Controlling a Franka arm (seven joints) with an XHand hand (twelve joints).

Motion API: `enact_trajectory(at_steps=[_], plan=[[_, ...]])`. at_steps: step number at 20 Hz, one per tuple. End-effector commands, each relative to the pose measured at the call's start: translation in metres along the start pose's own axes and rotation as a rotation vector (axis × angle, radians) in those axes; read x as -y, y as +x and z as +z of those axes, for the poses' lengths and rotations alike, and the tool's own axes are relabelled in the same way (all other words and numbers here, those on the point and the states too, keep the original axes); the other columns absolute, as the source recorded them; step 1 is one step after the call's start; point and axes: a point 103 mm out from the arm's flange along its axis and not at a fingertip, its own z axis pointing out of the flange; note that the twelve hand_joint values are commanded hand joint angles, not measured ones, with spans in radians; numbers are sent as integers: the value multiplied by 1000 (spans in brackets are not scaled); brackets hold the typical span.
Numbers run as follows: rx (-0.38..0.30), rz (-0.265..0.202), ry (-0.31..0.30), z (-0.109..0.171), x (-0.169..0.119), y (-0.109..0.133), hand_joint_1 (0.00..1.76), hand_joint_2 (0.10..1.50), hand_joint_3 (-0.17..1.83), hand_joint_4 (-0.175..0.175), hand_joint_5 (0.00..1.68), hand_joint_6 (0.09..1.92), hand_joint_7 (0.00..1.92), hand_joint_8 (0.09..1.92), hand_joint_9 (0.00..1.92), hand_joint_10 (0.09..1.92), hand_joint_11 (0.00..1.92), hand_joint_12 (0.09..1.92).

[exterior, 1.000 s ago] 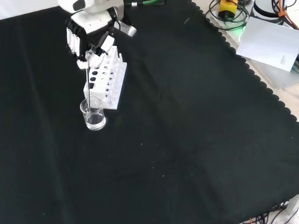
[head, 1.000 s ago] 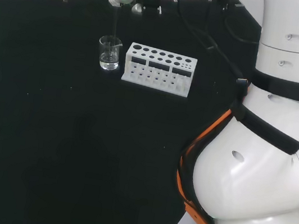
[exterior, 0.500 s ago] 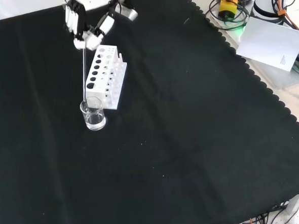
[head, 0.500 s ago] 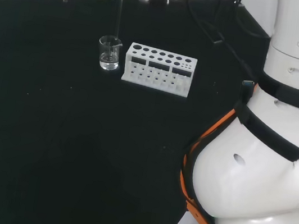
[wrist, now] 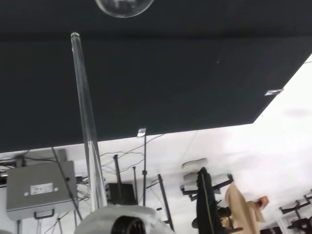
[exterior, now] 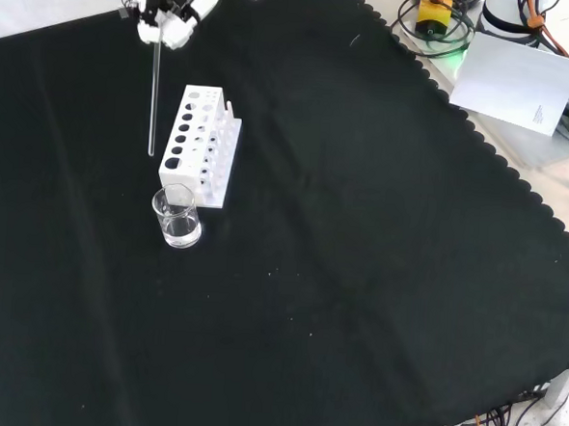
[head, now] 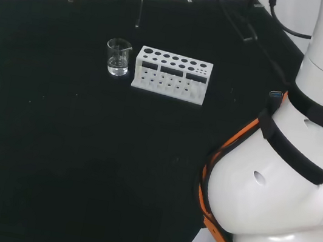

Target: Put the glass rod back on the white test tube rack.

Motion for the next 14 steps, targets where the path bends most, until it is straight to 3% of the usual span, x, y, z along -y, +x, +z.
enact_trajectory(at_steps=[1,14], plan=[[-1,40,-2,-8,6,-23,1298,1046,0,-175,1269,149,1130,1073,1740,615,1261,765],[1,48,0,-4,24,-43,1297,1046,0,-175,1267,155,1130,1073,1740,617,1262,765]])
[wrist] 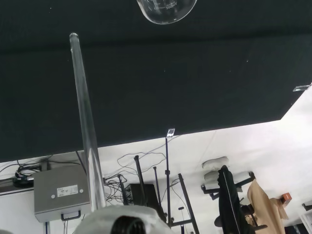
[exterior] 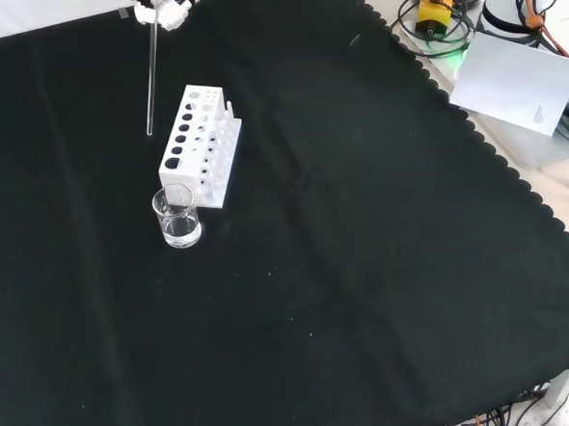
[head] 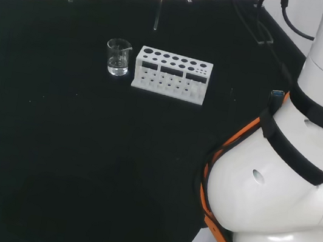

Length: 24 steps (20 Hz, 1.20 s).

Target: Put the glass rod back on the white test tube rack.

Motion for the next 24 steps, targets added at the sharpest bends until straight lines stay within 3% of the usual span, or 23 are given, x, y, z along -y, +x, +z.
enact_trajectory(at_steps=[1,15,24], plan=[[0,-2,1,2,11,-5,1297,1046,0,-175,1267,155,1130,1073,1740,617,1262,765],[13,-15,38,24,22,11,1297,1046,0,-175,1263,162,1130,1072,1741,617,1264,766],[-2,0,52,40,14,1,1297,1047,0,-175,1262,165,1130,1074,1741,617,1264,765]])
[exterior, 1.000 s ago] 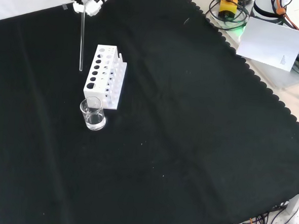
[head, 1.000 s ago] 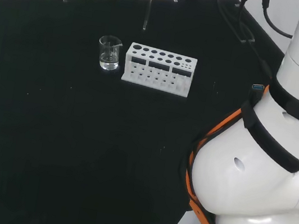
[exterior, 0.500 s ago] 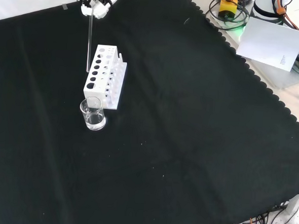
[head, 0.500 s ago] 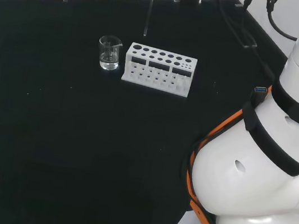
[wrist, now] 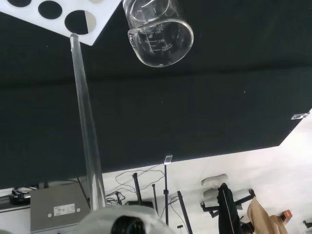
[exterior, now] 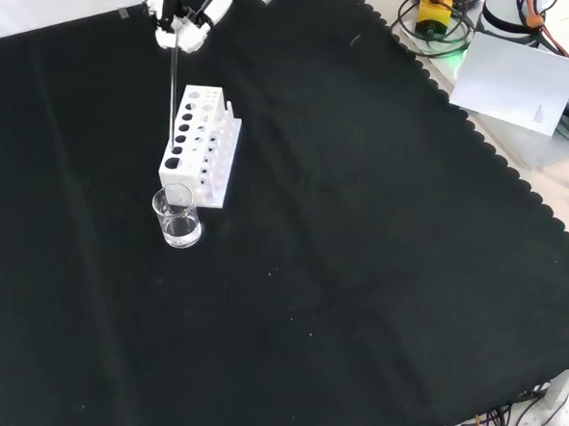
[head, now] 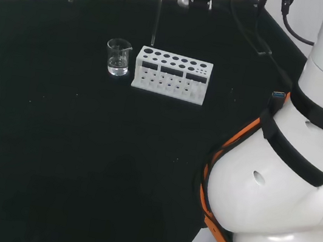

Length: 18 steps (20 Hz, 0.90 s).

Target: Put the glass rod back on the white test tube rack.

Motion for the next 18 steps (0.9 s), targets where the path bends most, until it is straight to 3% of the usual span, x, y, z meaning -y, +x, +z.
enact_trajectory(at_steps=[1,18], plan=[[-9,5,3,6,-5,-6,1297,1046,0,-175,1262,166,1130,1074,1741,617,1264,765],[-20,-6,33,25,-15,0,1297,1047,0,-175,1259,172,1129,1074,1741,618,1265,765]])
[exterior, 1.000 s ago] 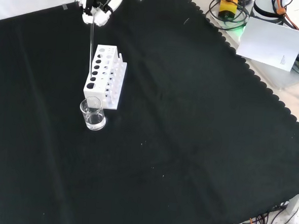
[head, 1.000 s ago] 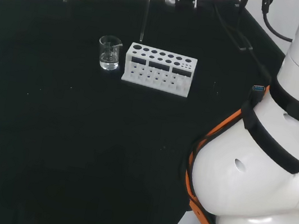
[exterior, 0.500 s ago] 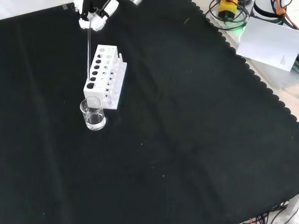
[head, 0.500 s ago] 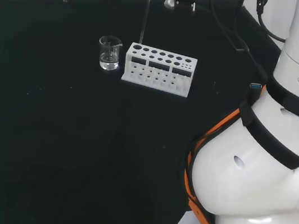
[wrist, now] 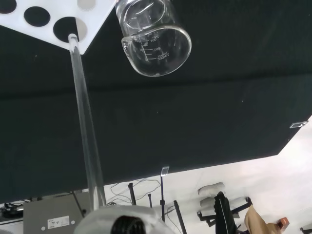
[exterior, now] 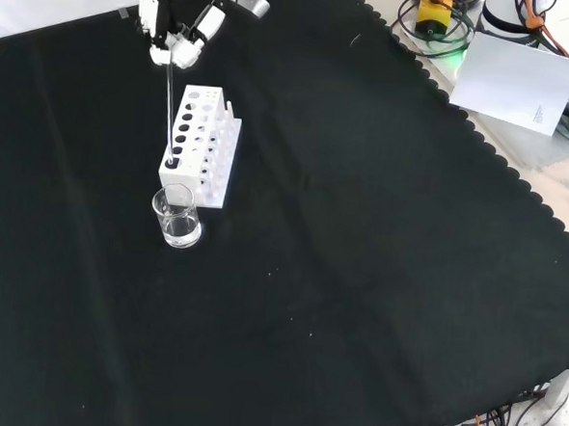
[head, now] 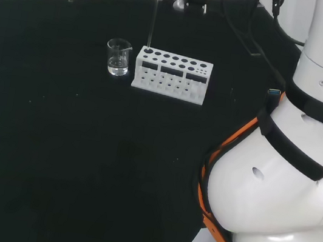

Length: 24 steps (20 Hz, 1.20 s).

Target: Put the glass rod back on the white test tube rack.

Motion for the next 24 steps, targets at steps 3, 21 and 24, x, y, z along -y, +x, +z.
enact_trajectory(at_steps=[3,21,24], plan=[[1,5,12,8,-4,-2,1297,1047,0,-175,1258,173,1129,1075,1741,618,1265,765],[-25,20,59,44,1,-19,1297,1047,0,-175,1256,177,1128,1077,1741,619,1265,765],[-22,17,58,44,0,-14,1297,1047,0,-175,1256,178,1128,1078,1741,619,1265,765]])
